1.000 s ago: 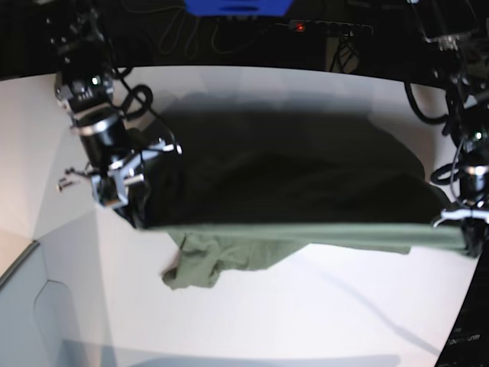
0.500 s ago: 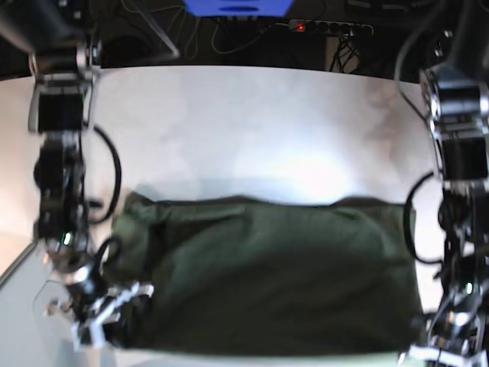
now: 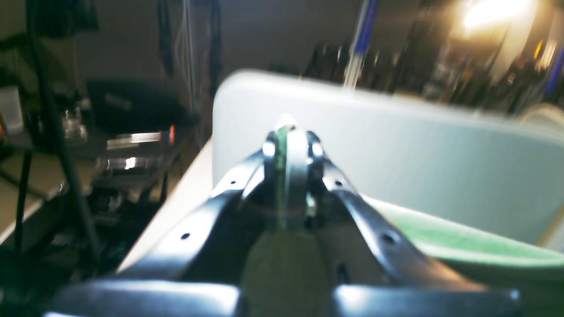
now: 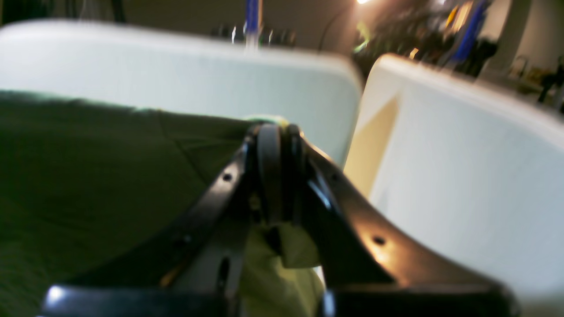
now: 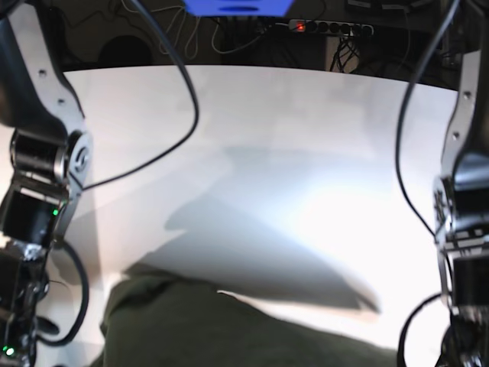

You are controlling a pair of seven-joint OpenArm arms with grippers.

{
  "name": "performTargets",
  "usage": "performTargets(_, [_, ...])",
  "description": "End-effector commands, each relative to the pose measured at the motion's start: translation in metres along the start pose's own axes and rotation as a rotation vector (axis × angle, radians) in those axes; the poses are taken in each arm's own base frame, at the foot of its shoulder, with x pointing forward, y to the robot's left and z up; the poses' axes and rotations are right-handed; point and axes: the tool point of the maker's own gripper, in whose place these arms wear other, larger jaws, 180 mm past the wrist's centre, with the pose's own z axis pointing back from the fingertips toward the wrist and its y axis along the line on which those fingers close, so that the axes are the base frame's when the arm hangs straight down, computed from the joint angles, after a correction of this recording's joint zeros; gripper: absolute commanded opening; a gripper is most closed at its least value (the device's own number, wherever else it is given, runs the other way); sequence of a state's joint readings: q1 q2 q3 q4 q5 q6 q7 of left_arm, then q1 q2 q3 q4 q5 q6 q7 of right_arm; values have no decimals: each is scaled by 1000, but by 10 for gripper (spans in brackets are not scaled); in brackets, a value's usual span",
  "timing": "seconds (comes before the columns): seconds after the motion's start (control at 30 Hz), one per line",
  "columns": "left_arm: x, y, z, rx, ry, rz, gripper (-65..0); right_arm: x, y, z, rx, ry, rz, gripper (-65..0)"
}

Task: Layout the t-shirt on the table in an organized manner, then fold the t-shirt properly
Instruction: 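Lift the shirt with both grippers and swing it up and over, then lower the shirt flat onto the table and release with the right gripper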

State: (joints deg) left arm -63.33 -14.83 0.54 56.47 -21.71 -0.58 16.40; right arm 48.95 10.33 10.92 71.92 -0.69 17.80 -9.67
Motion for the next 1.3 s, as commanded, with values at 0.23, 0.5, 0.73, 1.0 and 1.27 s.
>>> performTargets(0.23, [53,-13,11,-35,-149,-14,-648,42,-12,32,-42,-142,50,-650])
performTargets(0.5, [-89,27,102,-7,65,-90,-648,-69,33,132,31,83,52,-650])
performTargets(0.73, [-171,87,218,128,244,-83,-648,-137,72,232,66,248,-37,-650])
performTargets(1.0, [-213,163,349,377,418,-85,-649,-181,105,341,88,406,-133,-650])
performTargets(1.27, [-232,188,413,493,523,-82,-649,-189,145,419,172,497,-213,-650])
